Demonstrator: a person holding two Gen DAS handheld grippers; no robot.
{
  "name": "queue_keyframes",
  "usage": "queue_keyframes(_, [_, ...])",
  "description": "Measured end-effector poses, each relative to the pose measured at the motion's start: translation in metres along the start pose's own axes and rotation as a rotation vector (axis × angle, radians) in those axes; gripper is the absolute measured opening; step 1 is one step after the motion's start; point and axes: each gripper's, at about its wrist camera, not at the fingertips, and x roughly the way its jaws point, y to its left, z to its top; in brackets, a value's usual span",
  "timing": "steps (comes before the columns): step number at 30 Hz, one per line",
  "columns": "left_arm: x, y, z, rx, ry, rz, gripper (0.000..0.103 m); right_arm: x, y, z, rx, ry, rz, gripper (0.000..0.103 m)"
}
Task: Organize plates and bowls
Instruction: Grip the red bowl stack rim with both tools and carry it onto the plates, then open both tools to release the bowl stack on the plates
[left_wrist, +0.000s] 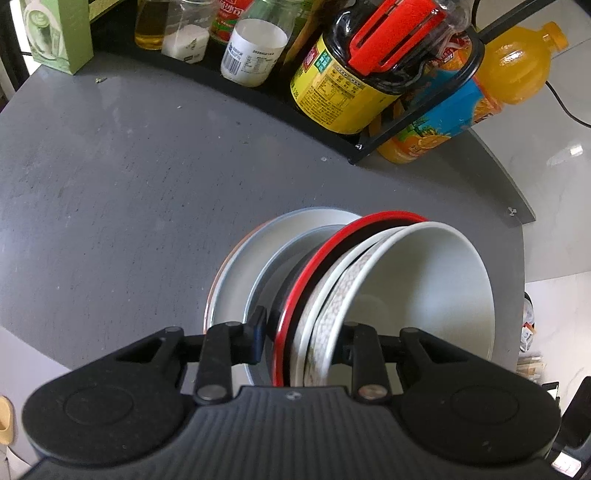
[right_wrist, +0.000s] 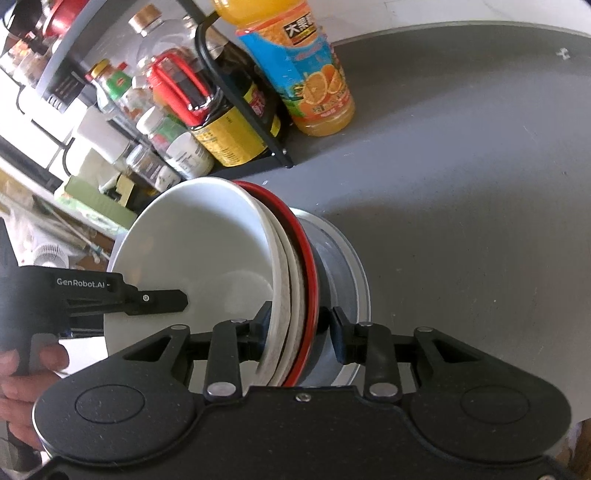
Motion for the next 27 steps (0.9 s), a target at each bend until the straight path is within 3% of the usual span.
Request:
queue_keyframes(13, [0.005, 0.000, 0.011, 0.031, -0.032, -0.011, 0.028, -0.004, 0.008, 0.005, -0.018, -0.064, -0.042, 0.034])
queue_keyframes(17, [-0.002, -0.005, 0.011, 0.069, -0.053, 0.023, 0.037, -0.016, 0.009, 0.006, -0.019, -0.102, -0.036, 0.035])
queue_keyframes(21, [-0.020, -0.011, 0.006, 0.095, -0.125, 0.069, 0.056, -0.025, 0.013, 0.005, -0.041, -0.131, -0.009, 0.047])
queue_keyframes(27, [-0.047, -0.025, -0.009, 0.140, -0.219, 0.118, 0.070, -0.041, 0.012, 0.001, -0.061, -0.175, -0.013, 0.071])
